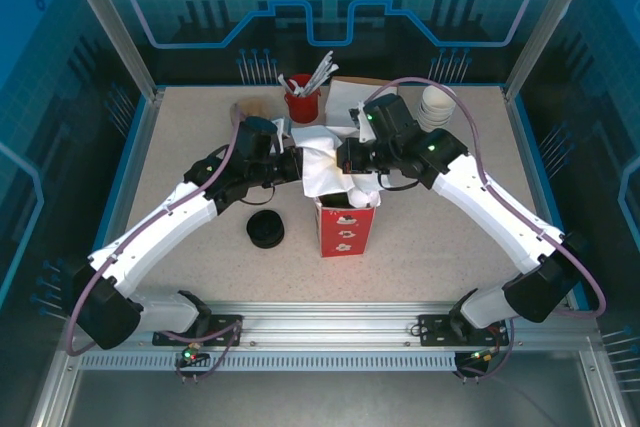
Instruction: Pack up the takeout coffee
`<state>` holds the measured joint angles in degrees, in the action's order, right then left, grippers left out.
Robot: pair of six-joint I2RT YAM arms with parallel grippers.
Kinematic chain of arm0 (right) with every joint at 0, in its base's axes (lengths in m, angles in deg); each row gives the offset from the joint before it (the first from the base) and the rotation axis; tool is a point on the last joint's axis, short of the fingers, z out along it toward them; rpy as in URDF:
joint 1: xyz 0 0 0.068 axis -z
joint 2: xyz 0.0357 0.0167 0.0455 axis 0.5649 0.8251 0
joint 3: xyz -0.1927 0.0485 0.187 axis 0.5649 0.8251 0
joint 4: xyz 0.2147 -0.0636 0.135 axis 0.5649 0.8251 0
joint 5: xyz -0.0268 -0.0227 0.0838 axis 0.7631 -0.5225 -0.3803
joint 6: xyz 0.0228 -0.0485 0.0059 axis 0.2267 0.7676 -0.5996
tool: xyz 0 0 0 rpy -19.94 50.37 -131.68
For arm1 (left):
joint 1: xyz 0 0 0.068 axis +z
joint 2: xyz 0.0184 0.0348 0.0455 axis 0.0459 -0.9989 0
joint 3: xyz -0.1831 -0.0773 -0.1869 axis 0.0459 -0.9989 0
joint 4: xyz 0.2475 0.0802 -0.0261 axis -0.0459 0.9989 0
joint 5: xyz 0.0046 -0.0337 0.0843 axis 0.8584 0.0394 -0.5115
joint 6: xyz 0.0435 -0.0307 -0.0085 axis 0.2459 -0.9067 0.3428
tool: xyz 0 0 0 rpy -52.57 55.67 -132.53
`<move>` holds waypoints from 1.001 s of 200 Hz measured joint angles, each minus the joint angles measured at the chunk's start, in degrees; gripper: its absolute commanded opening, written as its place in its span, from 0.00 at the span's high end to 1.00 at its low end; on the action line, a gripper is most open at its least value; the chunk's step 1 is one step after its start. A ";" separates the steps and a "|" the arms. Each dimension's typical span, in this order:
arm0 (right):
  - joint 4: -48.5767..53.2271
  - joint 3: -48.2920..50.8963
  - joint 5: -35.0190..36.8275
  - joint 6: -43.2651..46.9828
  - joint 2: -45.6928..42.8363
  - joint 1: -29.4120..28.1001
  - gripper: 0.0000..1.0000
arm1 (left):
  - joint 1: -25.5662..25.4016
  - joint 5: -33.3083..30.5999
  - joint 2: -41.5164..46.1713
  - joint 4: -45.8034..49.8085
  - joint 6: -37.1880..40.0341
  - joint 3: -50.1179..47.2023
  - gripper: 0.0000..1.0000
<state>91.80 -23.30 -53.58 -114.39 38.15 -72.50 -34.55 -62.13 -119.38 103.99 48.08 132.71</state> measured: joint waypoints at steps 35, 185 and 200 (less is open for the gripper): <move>1.22 0.00 2.99 1.25 0.09 -1.05 1.00 | 0.09 0.00 -0.02 -0.15 0.00 -0.33 0.78; 8.17 -2.60 16.37 5.14 4.66 -5.14 1.00 | 0.28 1.14 -0.39 -0.11 0.00 -0.33 0.82; 8.50 -2.60 17.51 5.18 4.81 -5.35 1.00 | 0.28 1.14 -0.39 -0.09 0.00 -0.33 0.82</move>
<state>100.30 -25.90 -36.07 -109.21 42.96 -77.86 -34.27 -60.99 -119.77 103.91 48.08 132.38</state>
